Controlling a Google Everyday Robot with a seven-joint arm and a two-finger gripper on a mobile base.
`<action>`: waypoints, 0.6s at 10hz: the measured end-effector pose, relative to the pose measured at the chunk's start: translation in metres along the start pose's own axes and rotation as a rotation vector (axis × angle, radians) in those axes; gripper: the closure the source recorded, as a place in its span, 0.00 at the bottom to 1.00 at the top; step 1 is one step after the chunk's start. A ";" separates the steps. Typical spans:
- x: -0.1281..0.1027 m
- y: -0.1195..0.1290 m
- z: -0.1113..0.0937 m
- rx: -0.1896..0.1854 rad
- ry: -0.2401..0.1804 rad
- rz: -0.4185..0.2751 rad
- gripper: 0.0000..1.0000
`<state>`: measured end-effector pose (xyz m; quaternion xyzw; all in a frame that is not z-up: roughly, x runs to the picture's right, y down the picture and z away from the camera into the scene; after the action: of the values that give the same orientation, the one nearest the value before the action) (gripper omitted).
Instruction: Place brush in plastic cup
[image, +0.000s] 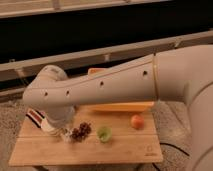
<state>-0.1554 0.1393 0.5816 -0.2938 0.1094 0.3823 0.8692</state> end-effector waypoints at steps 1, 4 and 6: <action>-0.003 -0.017 -0.019 0.013 -0.026 0.041 1.00; 0.000 -0.047 -0.048 0.034 -0.071 0.119 1.00; 0.019 -0.054 -0.056 0.039 -0.070 0.149 1.00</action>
<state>-0.1011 0.0883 0.5517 -0.2542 0.1082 0.4538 0.8472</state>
